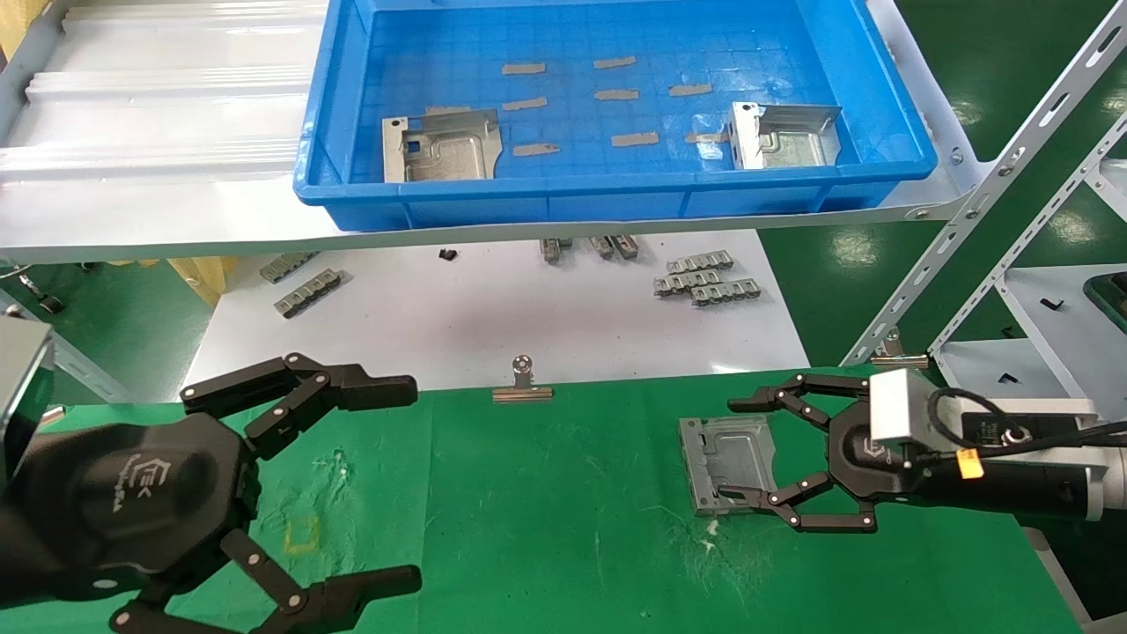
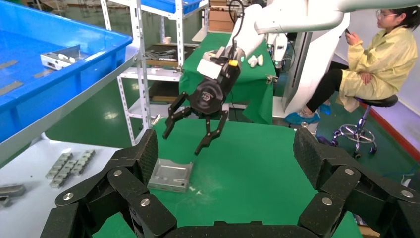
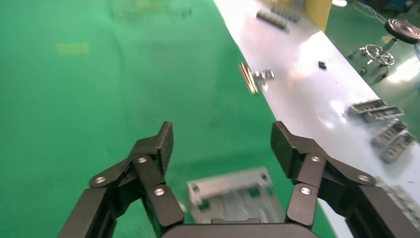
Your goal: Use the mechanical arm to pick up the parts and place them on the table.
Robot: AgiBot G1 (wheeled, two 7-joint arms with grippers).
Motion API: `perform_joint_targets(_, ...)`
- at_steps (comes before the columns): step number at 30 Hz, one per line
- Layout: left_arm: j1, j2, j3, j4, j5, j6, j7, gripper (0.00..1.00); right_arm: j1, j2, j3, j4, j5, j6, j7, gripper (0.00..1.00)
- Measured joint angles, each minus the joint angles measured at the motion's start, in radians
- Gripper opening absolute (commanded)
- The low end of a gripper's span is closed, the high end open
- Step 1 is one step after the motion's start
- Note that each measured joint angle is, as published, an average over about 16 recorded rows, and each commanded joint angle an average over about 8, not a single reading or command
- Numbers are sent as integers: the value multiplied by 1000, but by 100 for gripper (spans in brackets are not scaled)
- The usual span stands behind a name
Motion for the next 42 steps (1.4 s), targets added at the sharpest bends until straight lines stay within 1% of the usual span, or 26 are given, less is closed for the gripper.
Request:
perform_joint_targets(7, 0, 0, 0, 0, 0, 0, 0, 100, -31, 30, 13, 65, 61, -5, 67, 100)
perform_joint_targets(15, 0, 0, 0, 0, 0, 0, 0, 100, -38, 32, 22, 77, 63, -3, 76, 100)
perform_joint_targets(20, 0, 0, 0, 0, 0, 0, 0, 100, -52, 36, 48, 106, 56, 2, 100, 100)
perform_joint_targets(26, 0, 0, 0, 1, 0, 0, 0, 100, -88, 49, 105, 181, 54, 11, 160, 100)
perform_joint_targets(42, 0, 0, 1, 1, -1, 0, 1, 100, -213, 97, 305, 444, 50, 40, 372, 100)
